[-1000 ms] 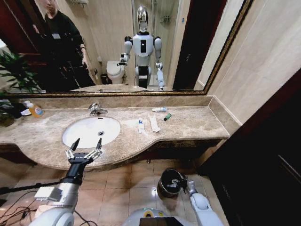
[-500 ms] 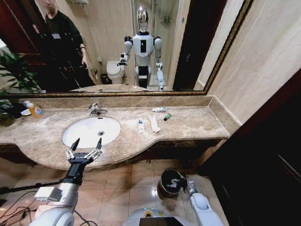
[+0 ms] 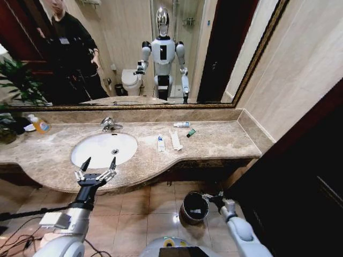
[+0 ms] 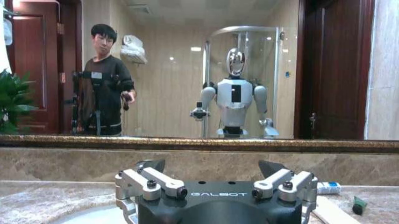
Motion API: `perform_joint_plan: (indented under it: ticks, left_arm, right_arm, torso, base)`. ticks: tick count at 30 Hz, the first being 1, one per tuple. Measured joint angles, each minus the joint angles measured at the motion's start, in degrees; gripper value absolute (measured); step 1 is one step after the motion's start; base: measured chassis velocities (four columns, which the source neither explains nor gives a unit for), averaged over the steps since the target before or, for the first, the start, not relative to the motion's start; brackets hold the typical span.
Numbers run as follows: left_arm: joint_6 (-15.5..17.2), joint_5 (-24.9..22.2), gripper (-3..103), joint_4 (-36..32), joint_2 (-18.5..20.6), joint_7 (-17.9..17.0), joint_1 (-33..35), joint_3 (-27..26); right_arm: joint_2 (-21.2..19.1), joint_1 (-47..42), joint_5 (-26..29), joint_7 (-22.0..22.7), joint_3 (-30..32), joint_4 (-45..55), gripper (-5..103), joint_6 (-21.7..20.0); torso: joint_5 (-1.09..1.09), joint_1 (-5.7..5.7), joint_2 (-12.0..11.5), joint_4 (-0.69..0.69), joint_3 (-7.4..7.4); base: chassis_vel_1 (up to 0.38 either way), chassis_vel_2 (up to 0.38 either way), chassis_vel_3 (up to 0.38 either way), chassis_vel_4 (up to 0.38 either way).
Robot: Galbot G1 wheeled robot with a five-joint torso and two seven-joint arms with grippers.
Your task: Pick up the trash from the sink and place it in the trash bin.
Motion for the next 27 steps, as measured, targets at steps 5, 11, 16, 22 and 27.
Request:
perform_joint_plan:
  ticks: [5, 11, 16, 22, 27]
  left_arm:
    - [0.0, 0.0, 100, 0.0, 0.0, 0.0, 0.0, 0.0]
    - [0.0, 0.0, 100, 0.0, 0.0, 0.0, 0.0, 0.0]
    - [0.0, 0.0, 100, 0.0, 0.0, 0.0, 0.0, 0.0]
    - [0.0, 0.0, 100, 0.0, 0.0, 0.0, 0.0, 0.0]
    - [0.0, 0.0, 100, 0.0, 0.0, 0.0, 0.0, 0.0]
  right_arm:
    - [-0.51, -2.18, 2.08, 2.88, 0.27, 11.7, 100, -1.3]
    - [-0.81, -0.64, 3.75, 9.85, -2.75, 23.6, 100, -8.53]
    - [-2.66, 4.81, 5.71, 11.2, -6.04, 25.38, 100, -12.55]
    - [-3.59, 12.3, 5.93, 11.5, -10.44, 20.95, 100, -13.79]
    - [-3.69, 18.22, 6.73, 11.55, -14.49, 17.31, 100, -14.84]
  torso:
    - [-0.01, 0.0, 0.0, 0.0, 0.0]
    - [-0.01, 0.0, 0.0, 0.0, 0.0]
    - [-0.01, 0.0, 0.0, 0.01, 0.0]
    - [0.0, 0.02, 0.0, 0.01, 0.0]
    - [-0.01, 0.01, 0.0, 0.01, 0.01]
  base:
    - [0.0, 0.0, 0.0, 0.0]
    - [0.0, 0.0, 0.0, 0.0]
    - [0.0, 0.0, 0.0, 0.0]
    - [0.0, 0.0, 0.0, 0.0]
    - [0.0, 0.0, 0.0, 0.0]
